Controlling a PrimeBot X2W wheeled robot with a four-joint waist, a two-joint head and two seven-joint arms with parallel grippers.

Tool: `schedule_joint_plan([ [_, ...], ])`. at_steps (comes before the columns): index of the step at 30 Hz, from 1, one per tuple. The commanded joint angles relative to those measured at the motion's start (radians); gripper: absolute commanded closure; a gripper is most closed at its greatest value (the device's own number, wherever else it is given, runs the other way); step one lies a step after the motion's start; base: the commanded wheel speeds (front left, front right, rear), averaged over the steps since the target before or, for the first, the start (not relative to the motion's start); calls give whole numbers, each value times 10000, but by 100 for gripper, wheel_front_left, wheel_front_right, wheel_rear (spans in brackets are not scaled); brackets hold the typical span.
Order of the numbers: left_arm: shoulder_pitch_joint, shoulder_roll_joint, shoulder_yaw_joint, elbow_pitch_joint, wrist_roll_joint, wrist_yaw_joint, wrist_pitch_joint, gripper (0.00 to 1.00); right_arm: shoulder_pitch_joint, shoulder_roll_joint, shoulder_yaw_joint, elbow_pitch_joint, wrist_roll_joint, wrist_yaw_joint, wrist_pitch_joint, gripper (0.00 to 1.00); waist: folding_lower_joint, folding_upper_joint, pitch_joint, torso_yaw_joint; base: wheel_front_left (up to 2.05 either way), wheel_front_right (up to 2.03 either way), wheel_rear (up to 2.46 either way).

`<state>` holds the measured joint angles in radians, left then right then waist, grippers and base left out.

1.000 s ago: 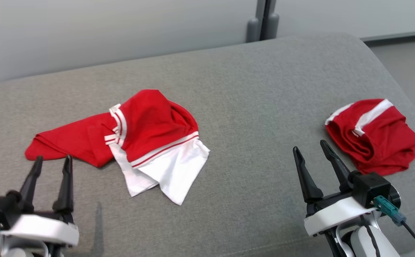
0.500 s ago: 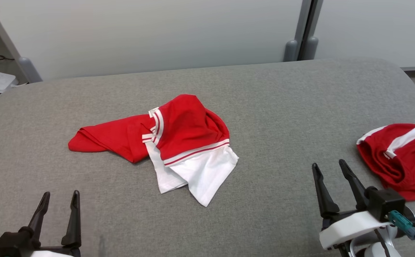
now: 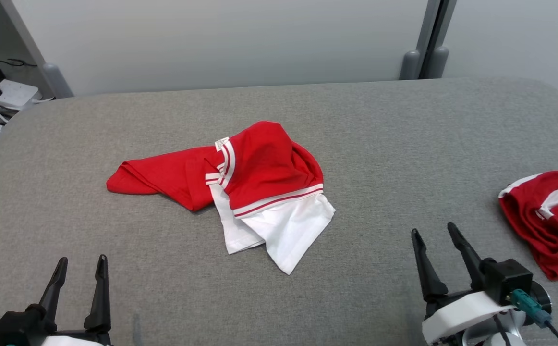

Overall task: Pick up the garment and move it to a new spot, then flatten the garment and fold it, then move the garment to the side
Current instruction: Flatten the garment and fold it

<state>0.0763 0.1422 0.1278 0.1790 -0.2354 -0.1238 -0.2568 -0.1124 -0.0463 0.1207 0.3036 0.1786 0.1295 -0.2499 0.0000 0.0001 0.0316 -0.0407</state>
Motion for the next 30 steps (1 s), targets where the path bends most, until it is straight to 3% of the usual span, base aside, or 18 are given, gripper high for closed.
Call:
schedule_joint_plan([
  [1,-497,156,199,-197,-118,-69,-49,0,-352,-39,474,-129,-119,12,-118,0,0,-1,137,255,0,0,0],
  [12,-893,423,-760,-289,-891,-69,-49,0,-2892,-39,2703,1623,-332,12,15,0,0,-1,898,2497,0,0,0],
  [23,-1366,474,-1996,-189,-1570,-69,-49,0,-4973,-39,2623,3910,-1100,12,870,0,0,-1,1513,4623,0,0,0],
  [30,-1508,559,-2205,-36,-1924,-69,-49,0,-5072,-39,2229,4711,-2017,12,1432,0,0,-1,1788,5128,0,0,0],
])
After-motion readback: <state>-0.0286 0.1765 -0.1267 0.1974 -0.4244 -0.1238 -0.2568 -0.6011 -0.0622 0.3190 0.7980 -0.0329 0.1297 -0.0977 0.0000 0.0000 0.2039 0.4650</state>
